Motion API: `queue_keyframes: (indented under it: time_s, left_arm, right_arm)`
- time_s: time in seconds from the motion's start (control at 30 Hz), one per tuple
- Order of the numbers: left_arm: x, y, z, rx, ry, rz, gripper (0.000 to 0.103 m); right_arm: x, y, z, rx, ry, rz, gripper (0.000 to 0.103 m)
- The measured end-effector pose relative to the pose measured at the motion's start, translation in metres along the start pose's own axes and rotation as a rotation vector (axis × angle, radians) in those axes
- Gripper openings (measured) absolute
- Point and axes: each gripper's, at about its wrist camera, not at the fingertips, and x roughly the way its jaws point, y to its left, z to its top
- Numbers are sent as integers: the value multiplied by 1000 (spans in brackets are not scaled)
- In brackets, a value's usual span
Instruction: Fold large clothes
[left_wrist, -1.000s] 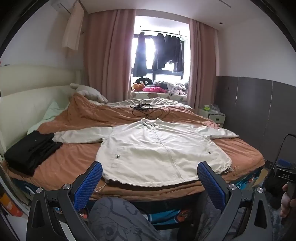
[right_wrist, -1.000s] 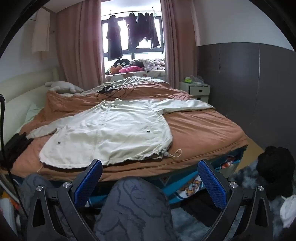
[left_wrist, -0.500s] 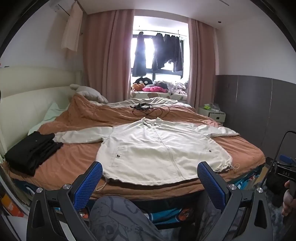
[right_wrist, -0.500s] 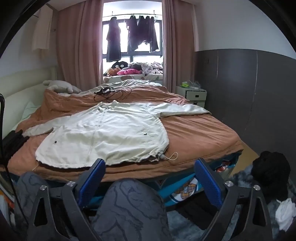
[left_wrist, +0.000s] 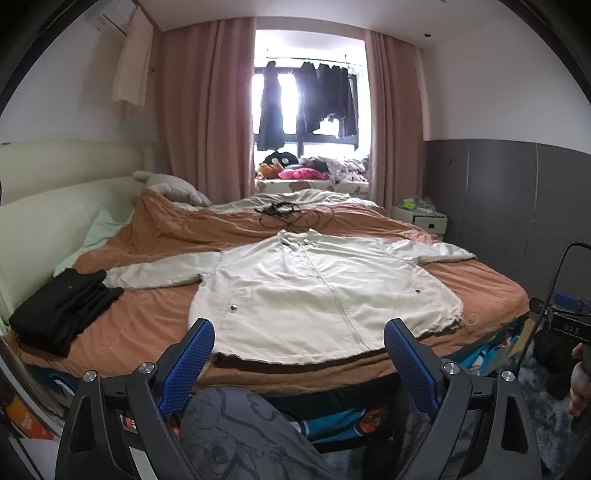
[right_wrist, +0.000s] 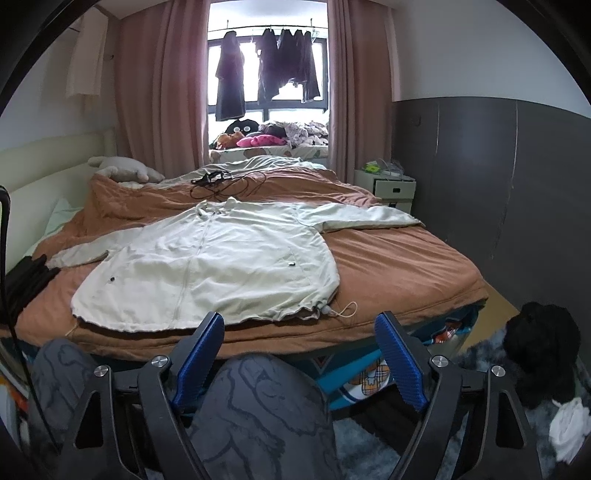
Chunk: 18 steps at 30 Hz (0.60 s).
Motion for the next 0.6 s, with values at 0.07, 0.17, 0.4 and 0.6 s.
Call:
queue_keyframes:
  time_s: [0.07,0.17,0.4,0.6]
  left_arm:
    - [-1,-2,0,12,-5,12,100]
    - [-3,-4,1,23,-18,18,103]
    - [-2,-2,0,14,-12,-2,103]
    - [-2,6,-3,-25,1,-21,103]
  right_arm:
    - [1,2,1,-3,10,18,84]
    - [1,5,2,-14,15,3,94]
    - [2,4,1,9,19,19,99]
    - [2,3,0,1,27,18,99]
